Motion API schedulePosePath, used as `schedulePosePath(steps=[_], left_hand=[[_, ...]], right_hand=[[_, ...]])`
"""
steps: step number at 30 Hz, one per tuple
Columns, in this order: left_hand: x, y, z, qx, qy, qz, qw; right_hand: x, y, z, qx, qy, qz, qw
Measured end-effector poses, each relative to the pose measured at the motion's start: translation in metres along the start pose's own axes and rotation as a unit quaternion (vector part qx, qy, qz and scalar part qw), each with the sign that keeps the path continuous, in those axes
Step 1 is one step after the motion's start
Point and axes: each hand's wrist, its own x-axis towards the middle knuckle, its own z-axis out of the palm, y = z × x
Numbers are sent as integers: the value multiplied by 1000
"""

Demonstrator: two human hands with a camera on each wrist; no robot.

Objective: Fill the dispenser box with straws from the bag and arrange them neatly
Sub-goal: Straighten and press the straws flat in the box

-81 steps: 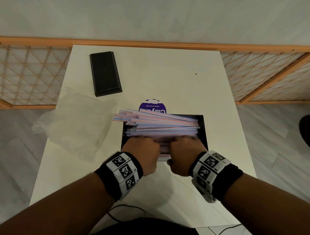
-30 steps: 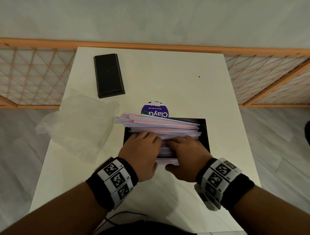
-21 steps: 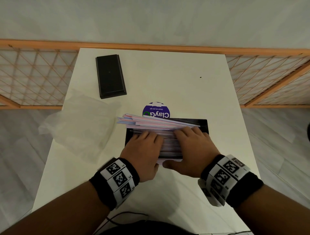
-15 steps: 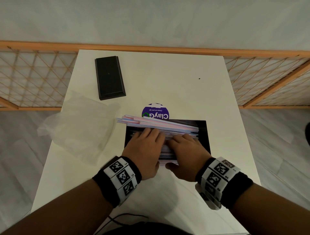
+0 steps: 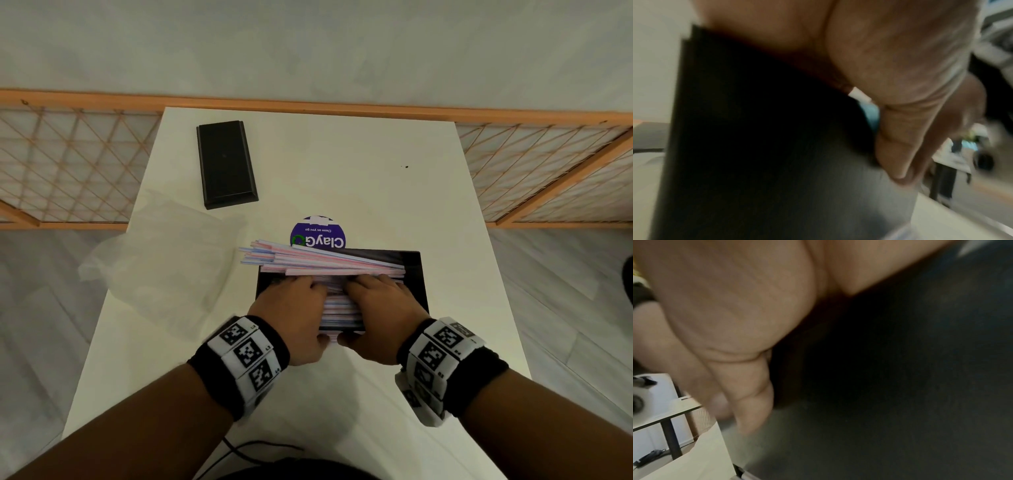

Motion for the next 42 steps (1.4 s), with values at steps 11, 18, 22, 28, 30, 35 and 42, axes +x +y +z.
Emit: schedulePosePath(steps=[11,18,22,28,30,35,42], left_hand=[[-1,-46,-50,-510,323,-272,749],[12,-22,-38,-358,245,-276,858],[8,-17,-31,-305,275,-215,886],[-15,-18,-27,-268,280,-61,920],[-22,-22,-22,-210,187,-17,959],[-25,-31,-14,-146,89,16,985],[-27,-28,-23,-174,96,19,980]], right_hand=[[-4,-5,-15,10,30,-30,999],[1,-12,-22,54,37,-67,996],[1,-6,-19,147,108,-79,980],[2,3,-11,151,252,-84,952],[3,4,-8,101,238,-79,963],[5,-5,-8,33,106,-61,992],[11,-22,-6,-41,8,-59,997]])
